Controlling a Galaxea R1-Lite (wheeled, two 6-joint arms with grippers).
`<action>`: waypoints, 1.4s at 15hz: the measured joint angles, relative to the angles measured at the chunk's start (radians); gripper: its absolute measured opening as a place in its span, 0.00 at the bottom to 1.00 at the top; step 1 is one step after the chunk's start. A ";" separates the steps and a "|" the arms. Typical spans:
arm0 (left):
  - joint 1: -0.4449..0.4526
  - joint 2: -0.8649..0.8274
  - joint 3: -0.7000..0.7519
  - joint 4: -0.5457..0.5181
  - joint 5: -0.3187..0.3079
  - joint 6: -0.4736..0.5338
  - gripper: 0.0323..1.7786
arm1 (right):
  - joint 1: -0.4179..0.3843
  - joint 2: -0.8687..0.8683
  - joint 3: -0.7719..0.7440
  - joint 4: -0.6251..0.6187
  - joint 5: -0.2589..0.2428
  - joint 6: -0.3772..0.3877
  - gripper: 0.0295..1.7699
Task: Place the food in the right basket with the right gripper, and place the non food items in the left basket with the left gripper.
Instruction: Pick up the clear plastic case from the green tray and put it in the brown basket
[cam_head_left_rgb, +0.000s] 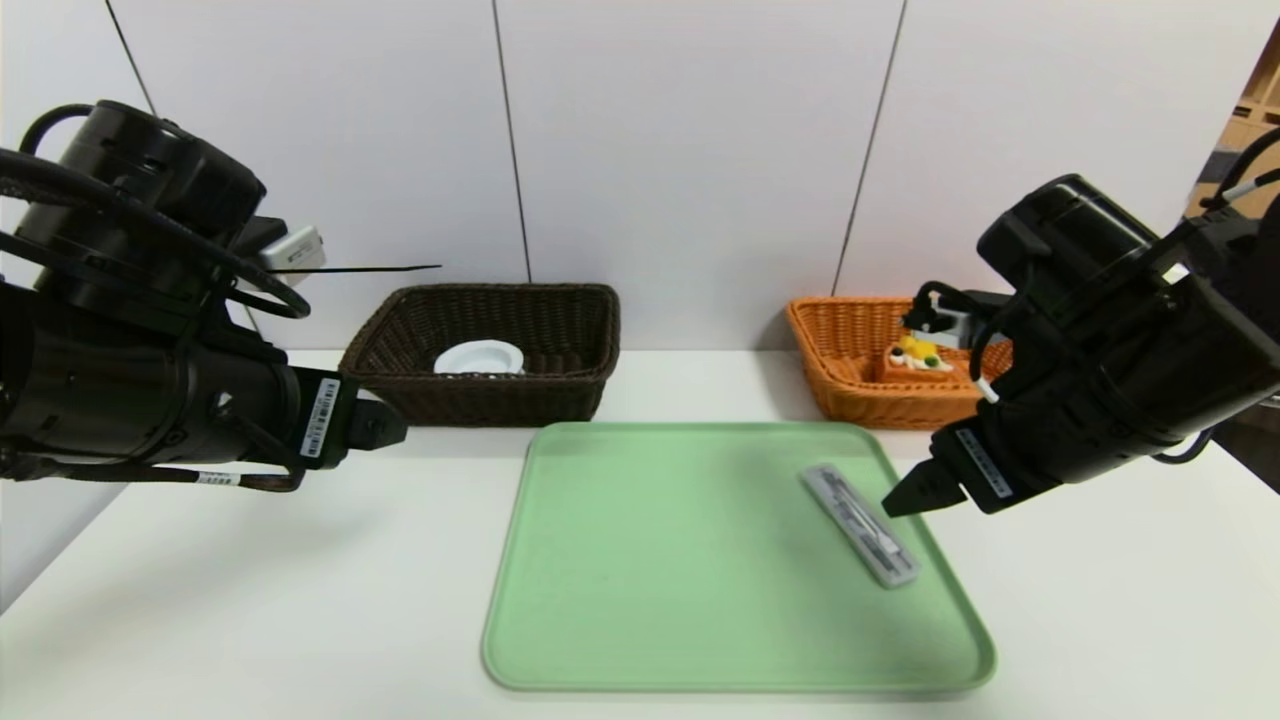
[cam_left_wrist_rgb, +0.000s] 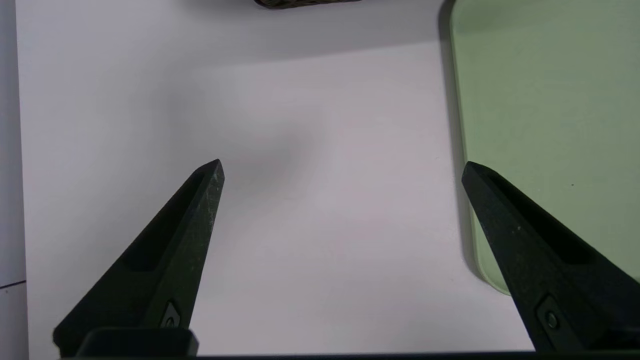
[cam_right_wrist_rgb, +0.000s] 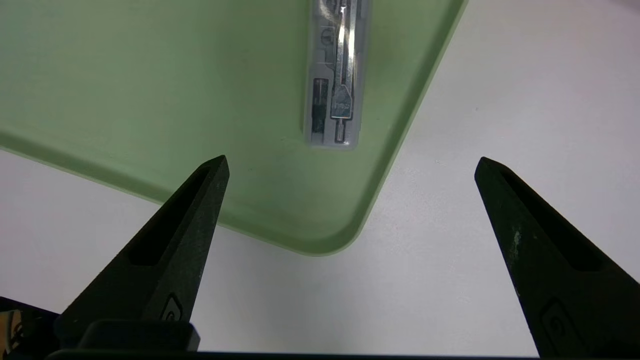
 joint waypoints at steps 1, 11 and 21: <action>0.000 -0.009 0.007 0.000 0.001 -0.011 0.95 | 0.000 0.013 0.000 0.000 0.000 -0.001 0.96; 0.062 -0.126 0.085 0.001 0.003 -0.045 0.95 | 0.060 0.139 -0.029 -0.009 0.005 0.002 0.96; 0.102 -0.166 0.147 -0.009 0.024 -0.021 0.95 | 0.068 0.252 -0.089 -0.009 0.003 0.006 0.96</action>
